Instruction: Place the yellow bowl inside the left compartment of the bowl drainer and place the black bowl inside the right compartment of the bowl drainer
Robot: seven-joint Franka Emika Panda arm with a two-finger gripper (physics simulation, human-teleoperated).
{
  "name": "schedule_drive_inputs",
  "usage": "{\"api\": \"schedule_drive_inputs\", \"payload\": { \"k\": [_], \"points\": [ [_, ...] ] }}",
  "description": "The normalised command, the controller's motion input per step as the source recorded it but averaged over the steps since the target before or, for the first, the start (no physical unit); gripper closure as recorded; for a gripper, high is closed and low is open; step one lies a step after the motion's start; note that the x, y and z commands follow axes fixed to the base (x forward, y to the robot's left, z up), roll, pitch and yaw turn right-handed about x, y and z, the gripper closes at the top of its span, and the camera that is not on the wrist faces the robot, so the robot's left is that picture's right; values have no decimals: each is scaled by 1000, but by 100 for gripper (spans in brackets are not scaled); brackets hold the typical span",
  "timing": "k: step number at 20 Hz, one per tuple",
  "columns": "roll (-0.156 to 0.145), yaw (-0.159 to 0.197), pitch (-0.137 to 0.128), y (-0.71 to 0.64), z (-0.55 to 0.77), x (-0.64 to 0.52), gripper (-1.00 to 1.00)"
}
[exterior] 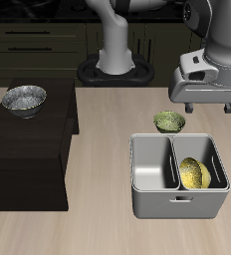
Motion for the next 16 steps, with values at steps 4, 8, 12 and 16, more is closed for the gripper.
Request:
{"api": "schedule_drive_inputs", "payload": {
  "k": [4,8,12,16],
  "points": [
    [18,40,-53,-306,382,-287,-100],
    [19,66,-98,-223,303,-130,-100],
    [-15,56,-79,-289,130,-43,-100],
    [-41,-9,-17,-557,-44,-6,-100]
  ]
}}
